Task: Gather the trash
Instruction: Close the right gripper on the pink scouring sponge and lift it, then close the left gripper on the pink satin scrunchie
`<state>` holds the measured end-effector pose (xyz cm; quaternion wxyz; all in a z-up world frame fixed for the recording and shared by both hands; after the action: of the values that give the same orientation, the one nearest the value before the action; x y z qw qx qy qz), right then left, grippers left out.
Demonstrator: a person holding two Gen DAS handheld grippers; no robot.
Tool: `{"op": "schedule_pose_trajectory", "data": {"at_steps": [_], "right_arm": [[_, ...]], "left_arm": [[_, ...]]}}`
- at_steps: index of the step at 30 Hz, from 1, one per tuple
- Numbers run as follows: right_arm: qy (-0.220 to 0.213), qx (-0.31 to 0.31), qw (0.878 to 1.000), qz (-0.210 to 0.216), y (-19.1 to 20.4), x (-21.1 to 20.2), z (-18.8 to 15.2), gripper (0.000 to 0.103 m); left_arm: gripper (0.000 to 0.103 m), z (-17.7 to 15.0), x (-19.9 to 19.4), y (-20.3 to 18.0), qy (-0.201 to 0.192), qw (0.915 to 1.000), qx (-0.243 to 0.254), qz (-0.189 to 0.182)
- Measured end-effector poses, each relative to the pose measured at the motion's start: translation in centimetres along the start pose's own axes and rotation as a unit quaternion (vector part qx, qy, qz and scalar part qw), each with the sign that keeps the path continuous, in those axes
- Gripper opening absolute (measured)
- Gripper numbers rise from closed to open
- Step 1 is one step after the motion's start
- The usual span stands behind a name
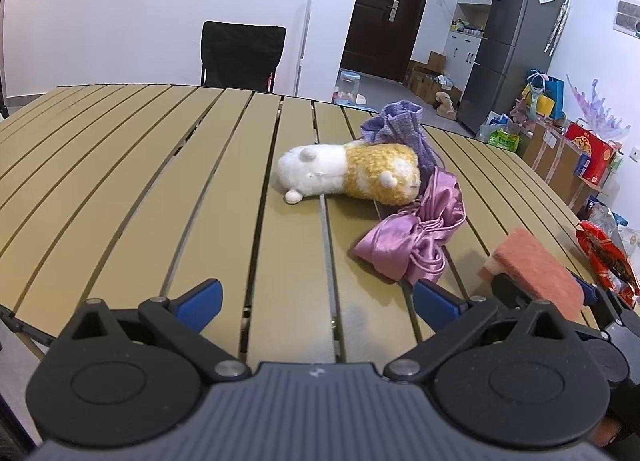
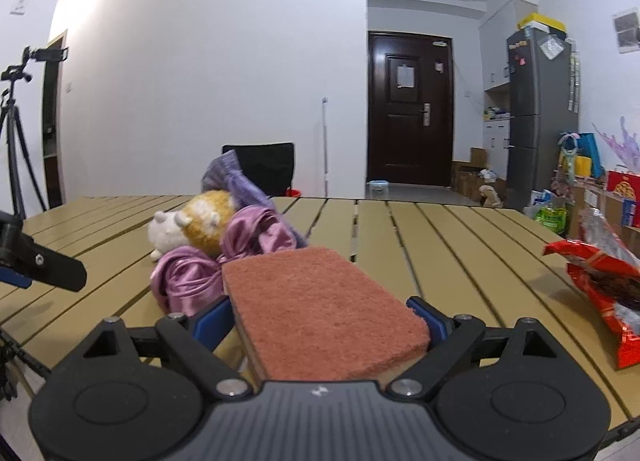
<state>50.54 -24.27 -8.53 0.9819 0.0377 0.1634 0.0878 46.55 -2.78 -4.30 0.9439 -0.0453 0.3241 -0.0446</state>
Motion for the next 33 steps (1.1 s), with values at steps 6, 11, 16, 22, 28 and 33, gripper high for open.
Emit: {"op": "schedule_pose_trajectory", "data": {"at_steps": [6,11,16,22,28,33], "right_arm": [[-0.012,0.025,0.999,-0.015,-2.1,-0.7,0.4,0.091],[-0.018,0.043,0.998,-0.039,-3.9,-1.0,0.6,0.091],[-0.024,0.052,0.997,-0.058,-5.2,-1.3,0.5,0.091],[-0.031,0.064,0.994,-0.085,-6.6,-1.5,0.6,0.091],[-0.042,0.082,0.990,-0.107,-8.0,-1.6,0.8,0.091],[-0.045,0.089,0.988,-0.116,-8.5,-1.5,0.9,0.091]], "left_arm": [[0.103,0.2,1.0,-1.3,0.006,1.0000,0.001,-0.008],[0.103,0.5,2.1,-2.4,0.008,0.9999,0.000,-0.014],[0.103,1.0,3.4,-3.7,0.004,0.9998,0.005,-0.018],[0.103,1.4,5.2,-5.6,-0.001,0.9994,0.033,-0.012],[0.103,2.4,6.8,-7.4,-0.017,0.9965,0.082,0.000],[0.103,2.6,9.0,-8.3,-0.008,0.9927,0.120,0.010]]}}
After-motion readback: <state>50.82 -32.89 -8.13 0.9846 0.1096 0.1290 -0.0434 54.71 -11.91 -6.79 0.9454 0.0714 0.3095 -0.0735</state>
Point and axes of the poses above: each gripper's, at about its wrist camera, not at the fingertips, and x roughly the way its jaws point, y to its left, z to its top, the point moved 7 cm from there along x, roughly the way its jaws point, and after that the axes turned 5 degrees about x, right-handed, at the moved point
